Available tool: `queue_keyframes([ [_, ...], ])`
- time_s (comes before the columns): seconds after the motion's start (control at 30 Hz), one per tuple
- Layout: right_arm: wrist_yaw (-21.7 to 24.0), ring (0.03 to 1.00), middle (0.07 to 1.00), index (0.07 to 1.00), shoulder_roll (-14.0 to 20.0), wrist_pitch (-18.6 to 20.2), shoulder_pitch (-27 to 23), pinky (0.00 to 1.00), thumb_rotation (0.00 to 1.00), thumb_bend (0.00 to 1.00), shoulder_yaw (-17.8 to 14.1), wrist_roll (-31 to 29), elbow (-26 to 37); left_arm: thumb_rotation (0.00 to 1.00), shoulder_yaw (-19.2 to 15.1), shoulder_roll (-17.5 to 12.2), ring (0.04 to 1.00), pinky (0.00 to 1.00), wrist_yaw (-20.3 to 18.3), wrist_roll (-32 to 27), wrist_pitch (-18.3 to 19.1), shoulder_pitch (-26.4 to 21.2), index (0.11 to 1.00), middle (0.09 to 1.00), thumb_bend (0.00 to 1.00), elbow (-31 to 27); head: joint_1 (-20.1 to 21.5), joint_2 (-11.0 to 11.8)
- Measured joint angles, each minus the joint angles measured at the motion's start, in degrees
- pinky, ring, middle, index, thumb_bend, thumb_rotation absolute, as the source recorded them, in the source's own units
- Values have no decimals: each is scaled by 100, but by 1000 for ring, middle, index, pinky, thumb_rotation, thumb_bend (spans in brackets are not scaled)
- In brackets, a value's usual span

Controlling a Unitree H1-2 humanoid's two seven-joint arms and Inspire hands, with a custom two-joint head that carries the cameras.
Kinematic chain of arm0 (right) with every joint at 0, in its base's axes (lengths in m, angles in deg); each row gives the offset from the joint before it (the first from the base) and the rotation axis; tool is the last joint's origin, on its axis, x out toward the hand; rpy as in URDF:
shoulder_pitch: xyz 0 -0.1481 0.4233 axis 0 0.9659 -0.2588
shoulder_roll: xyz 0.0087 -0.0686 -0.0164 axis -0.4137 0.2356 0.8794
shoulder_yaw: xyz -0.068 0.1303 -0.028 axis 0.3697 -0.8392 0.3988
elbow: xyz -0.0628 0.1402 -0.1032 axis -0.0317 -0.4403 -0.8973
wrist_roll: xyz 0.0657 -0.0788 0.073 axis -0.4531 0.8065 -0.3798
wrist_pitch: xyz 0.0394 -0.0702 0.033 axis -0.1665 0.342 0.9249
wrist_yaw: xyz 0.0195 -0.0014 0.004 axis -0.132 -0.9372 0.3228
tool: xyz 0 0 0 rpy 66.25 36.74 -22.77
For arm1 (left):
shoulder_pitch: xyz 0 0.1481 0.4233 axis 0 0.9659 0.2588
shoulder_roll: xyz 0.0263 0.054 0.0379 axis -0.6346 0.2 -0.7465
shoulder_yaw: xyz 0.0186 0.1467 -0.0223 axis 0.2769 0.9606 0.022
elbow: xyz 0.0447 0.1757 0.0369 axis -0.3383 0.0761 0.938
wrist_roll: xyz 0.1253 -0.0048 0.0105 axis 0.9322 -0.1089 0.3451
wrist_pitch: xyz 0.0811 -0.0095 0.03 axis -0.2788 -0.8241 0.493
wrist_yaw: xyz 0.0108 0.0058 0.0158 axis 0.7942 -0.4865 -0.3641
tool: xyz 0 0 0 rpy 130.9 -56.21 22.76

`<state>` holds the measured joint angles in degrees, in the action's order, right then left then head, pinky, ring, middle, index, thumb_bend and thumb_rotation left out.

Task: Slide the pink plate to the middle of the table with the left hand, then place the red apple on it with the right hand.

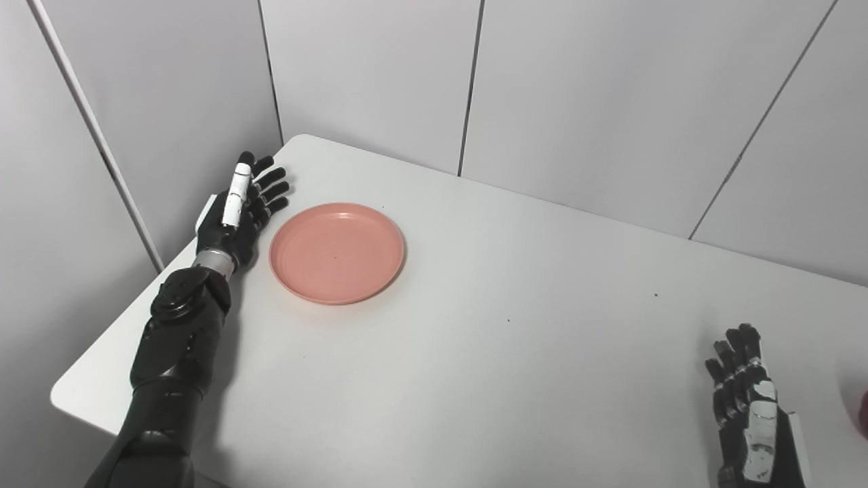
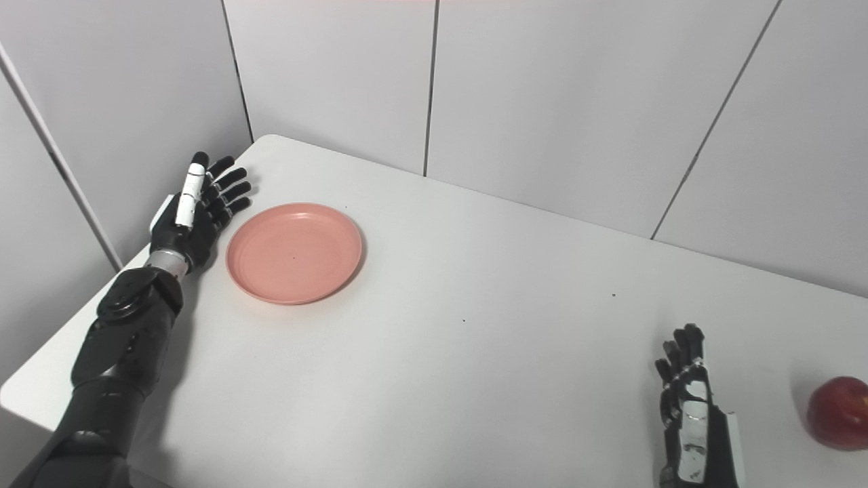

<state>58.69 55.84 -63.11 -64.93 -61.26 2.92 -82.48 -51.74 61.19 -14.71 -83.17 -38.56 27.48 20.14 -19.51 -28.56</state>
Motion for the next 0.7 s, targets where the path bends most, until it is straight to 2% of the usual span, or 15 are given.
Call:
queue_keyframes([
  [0.5, 0, 1000, 1000, 1000, 21, 5, 15, 1000, 1000, 527, -2, -2, 4, 880, 66, -13, 861, 860, -280, -59, -439, -41, 839, 852, 732, 354, 35, 0],
  [0.7, -4, 1000, 1000, 1000, 20, 7, 16, 1000, 1000, 535, -2, 1, 6, 870, 73, -8, 854, 837, -336, -70, -535, -59, 840, 852, 760, 466, 26, -9],
])
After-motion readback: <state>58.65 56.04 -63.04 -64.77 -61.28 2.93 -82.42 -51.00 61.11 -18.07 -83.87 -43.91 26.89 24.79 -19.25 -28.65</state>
